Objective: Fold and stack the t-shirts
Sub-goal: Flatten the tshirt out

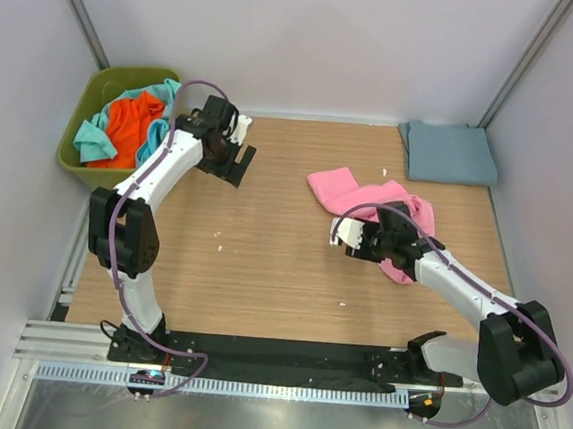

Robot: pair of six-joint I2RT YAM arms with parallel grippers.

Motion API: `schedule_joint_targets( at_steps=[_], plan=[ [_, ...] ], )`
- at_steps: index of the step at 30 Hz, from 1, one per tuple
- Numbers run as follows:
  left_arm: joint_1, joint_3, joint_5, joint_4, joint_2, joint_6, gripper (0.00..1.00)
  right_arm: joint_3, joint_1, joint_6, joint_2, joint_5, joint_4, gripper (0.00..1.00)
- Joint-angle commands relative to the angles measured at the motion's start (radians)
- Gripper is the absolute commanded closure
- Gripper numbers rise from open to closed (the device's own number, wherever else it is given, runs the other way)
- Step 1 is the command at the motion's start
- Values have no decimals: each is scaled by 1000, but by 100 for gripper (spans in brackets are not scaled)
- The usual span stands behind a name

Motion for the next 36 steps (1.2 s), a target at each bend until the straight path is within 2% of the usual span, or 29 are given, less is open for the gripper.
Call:
schedule_joint_targets(
  at_steps=[1,17,24,36],
  plan=[
    [2,-14,-19,21,-39,9,12,29,0,0,31,0,80,50],
    [0,0,-50,24,-21,17,13,124,0,-14,165,-55,-38,54],
    [0,17,-47,24,4,10,13,118,0,-26,140,-79,-102,53],
    [0,15,-51,21,11,9,12,119,2,-35,234,-58,-47,52]
  ],
)
